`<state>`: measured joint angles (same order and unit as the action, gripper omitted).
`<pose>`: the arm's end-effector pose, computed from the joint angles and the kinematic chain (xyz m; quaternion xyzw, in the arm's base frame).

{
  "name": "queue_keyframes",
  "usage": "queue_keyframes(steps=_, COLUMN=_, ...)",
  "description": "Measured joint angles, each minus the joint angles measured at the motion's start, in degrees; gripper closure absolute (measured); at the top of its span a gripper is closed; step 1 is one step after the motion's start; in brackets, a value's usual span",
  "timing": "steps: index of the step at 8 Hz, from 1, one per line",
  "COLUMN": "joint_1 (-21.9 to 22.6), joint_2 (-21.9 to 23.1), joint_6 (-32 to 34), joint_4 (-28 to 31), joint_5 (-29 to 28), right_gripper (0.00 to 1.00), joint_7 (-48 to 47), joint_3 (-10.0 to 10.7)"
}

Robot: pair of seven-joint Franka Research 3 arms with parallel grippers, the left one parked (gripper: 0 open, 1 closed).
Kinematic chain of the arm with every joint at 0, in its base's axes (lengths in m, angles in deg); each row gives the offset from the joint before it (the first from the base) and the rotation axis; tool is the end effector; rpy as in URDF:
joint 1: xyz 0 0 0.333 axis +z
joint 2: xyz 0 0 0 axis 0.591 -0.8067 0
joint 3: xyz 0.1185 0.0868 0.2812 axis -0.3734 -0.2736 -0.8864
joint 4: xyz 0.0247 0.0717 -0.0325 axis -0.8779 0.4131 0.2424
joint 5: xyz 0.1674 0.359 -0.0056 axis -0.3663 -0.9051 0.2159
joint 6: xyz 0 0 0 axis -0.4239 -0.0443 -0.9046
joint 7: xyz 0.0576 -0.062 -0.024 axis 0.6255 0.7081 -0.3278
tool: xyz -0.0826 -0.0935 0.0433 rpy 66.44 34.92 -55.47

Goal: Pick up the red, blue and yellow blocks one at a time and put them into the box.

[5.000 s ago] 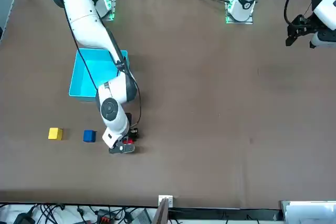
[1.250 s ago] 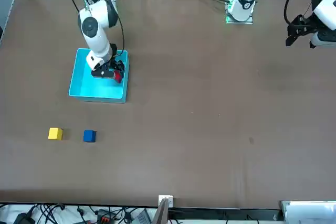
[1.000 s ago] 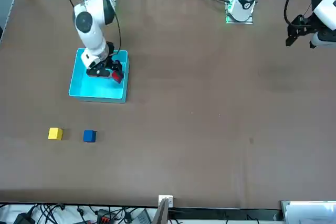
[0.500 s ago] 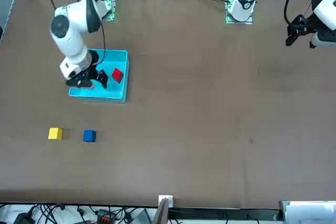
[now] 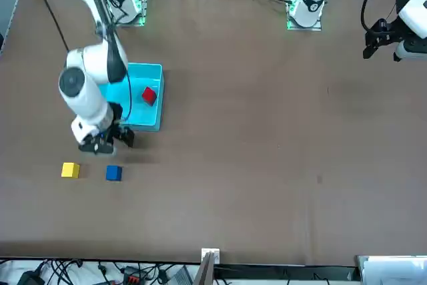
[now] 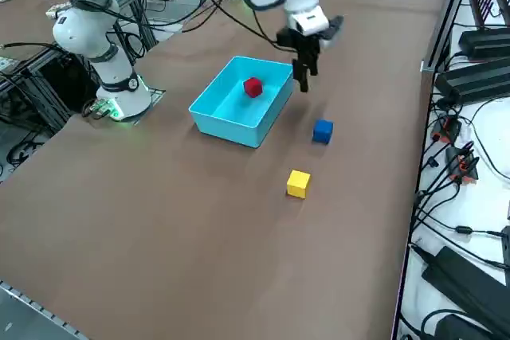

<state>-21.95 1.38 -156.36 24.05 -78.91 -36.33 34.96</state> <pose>0.6588 0.1280 0.2818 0.9971 -0.0190 0.0711 0.0184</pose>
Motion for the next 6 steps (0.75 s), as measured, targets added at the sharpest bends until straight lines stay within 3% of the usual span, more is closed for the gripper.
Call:
queue_keyframes(steps=2, joint_1=-2.4, joint_2=-4.8, joint_6=0.2, joint_4=-5.3, joint_5=0.0, right_gripper=0.0, joint_7=3.9, joint_3=0.1)
queue_keyframes(steps=6, joint_1=-4.8, joint_2=-9.2, joint_6=0.4, joint_4=-8.4, joint_5=0.0, right_gripper=0.0, joint_7=9.5, joint_3=0.1)
